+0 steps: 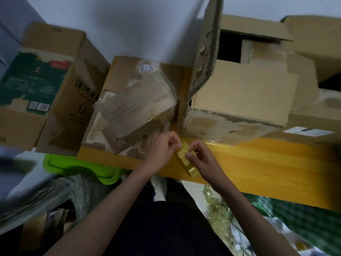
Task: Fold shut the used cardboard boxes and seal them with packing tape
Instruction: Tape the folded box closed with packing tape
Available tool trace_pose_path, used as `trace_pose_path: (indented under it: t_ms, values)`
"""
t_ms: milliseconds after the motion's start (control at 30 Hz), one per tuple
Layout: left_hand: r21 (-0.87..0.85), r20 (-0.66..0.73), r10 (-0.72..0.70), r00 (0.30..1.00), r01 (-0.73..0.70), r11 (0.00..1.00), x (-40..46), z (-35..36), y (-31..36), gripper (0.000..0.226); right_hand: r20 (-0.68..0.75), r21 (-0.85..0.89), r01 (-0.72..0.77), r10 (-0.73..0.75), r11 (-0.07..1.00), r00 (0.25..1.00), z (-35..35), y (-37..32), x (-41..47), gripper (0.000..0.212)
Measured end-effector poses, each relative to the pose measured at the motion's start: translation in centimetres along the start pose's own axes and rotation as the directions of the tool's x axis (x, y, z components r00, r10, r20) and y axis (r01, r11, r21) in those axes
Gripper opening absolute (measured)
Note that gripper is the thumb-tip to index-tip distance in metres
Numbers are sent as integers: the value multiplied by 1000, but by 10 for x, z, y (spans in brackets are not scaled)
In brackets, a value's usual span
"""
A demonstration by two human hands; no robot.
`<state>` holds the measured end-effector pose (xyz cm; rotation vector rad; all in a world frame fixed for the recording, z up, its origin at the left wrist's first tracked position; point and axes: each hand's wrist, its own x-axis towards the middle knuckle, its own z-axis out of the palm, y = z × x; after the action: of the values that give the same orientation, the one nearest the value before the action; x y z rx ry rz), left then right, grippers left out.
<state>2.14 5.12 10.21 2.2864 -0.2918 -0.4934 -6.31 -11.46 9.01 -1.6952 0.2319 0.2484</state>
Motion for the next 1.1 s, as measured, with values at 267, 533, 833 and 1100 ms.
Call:
trace_pose_path:
  t_ms: [267, 533, 833, 1100]
  values:
    - [245, 239, -129, 962, 69, 967, 11, 39, 10, 37, -66, -107, -64, 58, 992, 996, -33, 45, -17, 27]
    - [215, 114, -123, 986, 97, 972, -3, 20, -15, 14, -190, -596, -199, 104, 778, 976, -47, 121, 20, 63]
    - [295, -159, 25, 987, 24, 955, 11, -54, -54, 26, -250, -813, -288, 143, 507, 958, -33, 140, 20, 57]
    - [556, -55, 104, 993, -56, 829, 49, -69, -97, 79, -135, -588, 102, -222, 802, 966, 40, 20, 57, 11]
